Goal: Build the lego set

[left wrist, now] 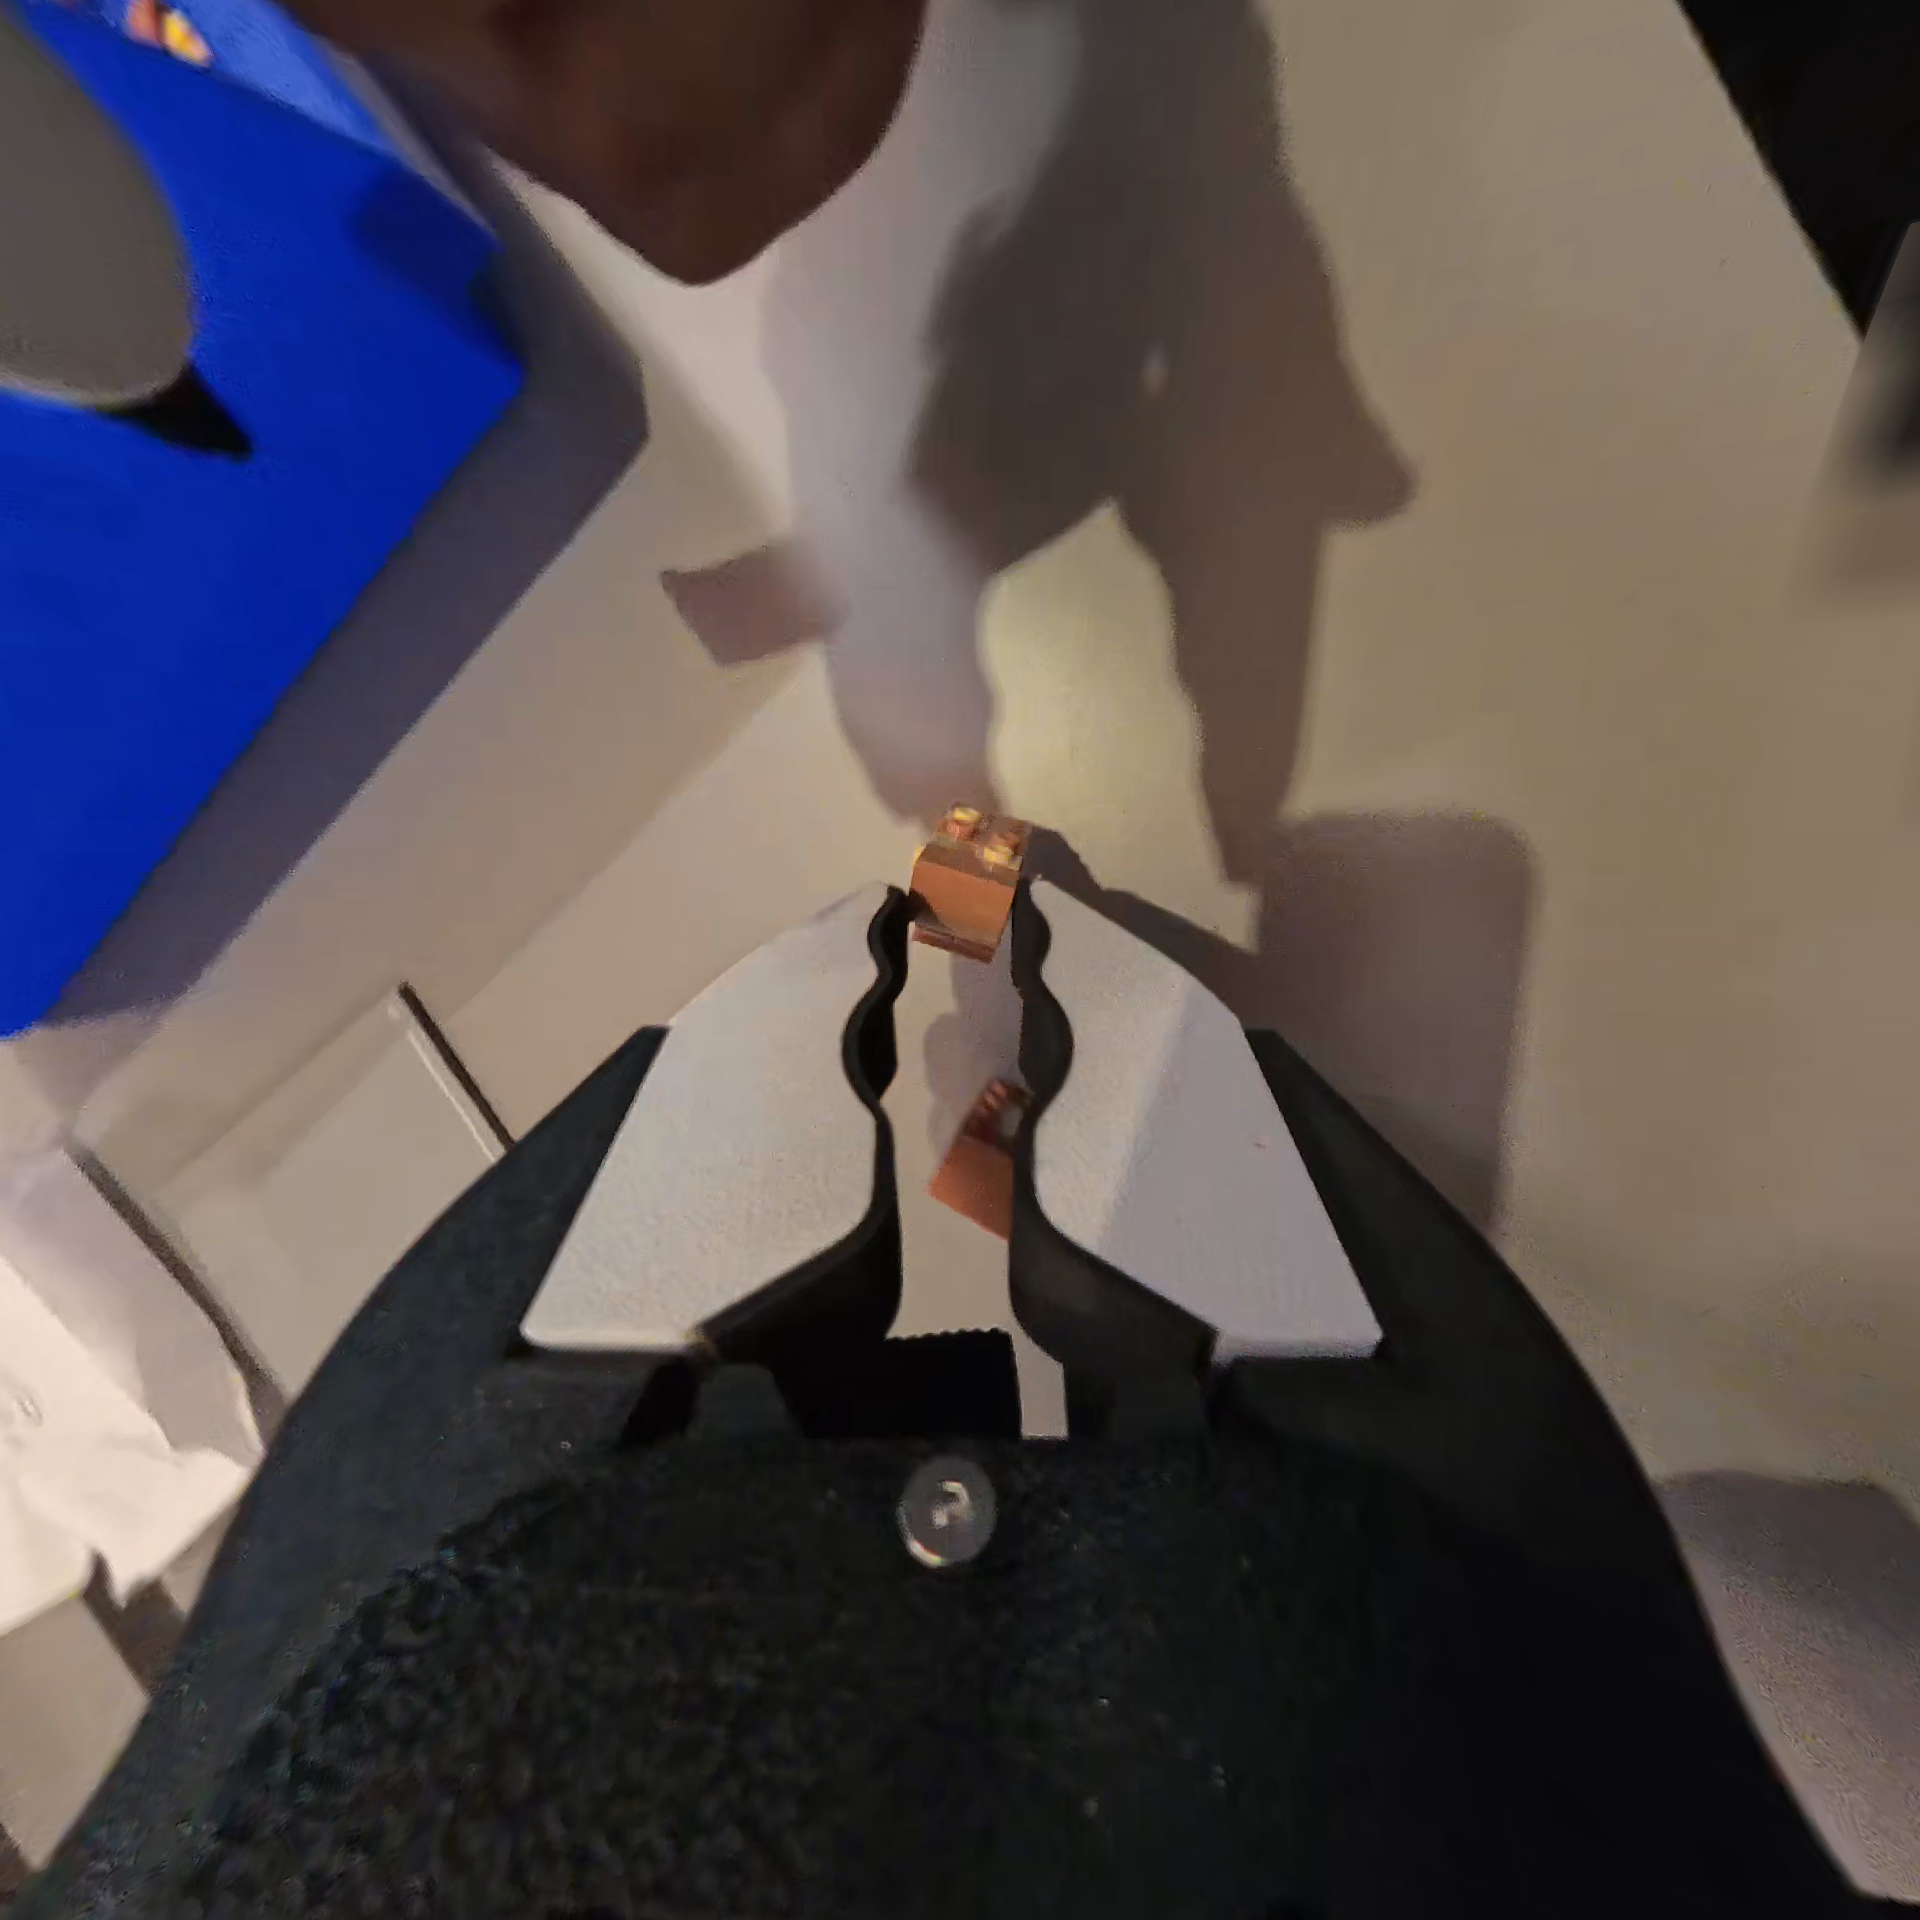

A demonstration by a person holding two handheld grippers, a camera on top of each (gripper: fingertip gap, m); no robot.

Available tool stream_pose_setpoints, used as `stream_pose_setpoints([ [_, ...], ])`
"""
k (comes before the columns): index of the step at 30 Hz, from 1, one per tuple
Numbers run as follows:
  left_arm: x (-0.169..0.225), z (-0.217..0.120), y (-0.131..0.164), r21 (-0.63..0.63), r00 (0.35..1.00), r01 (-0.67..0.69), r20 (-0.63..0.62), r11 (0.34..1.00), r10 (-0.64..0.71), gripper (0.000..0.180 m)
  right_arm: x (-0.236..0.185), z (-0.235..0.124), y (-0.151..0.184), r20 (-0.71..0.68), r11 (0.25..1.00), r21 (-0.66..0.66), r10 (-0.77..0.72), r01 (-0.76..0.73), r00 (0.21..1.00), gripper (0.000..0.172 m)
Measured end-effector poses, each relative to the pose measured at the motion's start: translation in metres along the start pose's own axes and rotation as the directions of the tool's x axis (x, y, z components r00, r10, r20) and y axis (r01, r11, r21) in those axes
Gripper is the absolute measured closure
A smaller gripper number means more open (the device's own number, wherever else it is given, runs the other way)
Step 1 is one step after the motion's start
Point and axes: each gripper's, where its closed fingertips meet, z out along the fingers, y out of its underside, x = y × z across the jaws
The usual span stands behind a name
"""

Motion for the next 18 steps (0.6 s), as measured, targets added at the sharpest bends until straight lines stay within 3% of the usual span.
stream_pose_setpoints([
  [3, -0.001, 0.009, -0.009, -0.014, 0.997, -0.031, -0.075, 0.999, 0.03, 0.161, 0.009, -0.014, 0.001, -0.036, 1.0, -0.011, -0.019, 0.018, 0.999, 0.127],
  [8, -0.004, 0.017, -0.004, -0.032, 0.995, -0.046, -0.093, 0.998, 0.043, 0.161, 0.021, -0.03, 0.01, -0.062, 0.998, -0.069, -0.017, 0.013, 0.998, 0.122],
  [18, -0.006, 0.007, -0.011, 0.092, 0.999, -0.025, -0.022, 0.995, 0.027, 0.15, 0.024, -0.038, 0.019, -0.102, 0.993, -0.117, -0.038, 0.026, 0.994, 0.107],
])
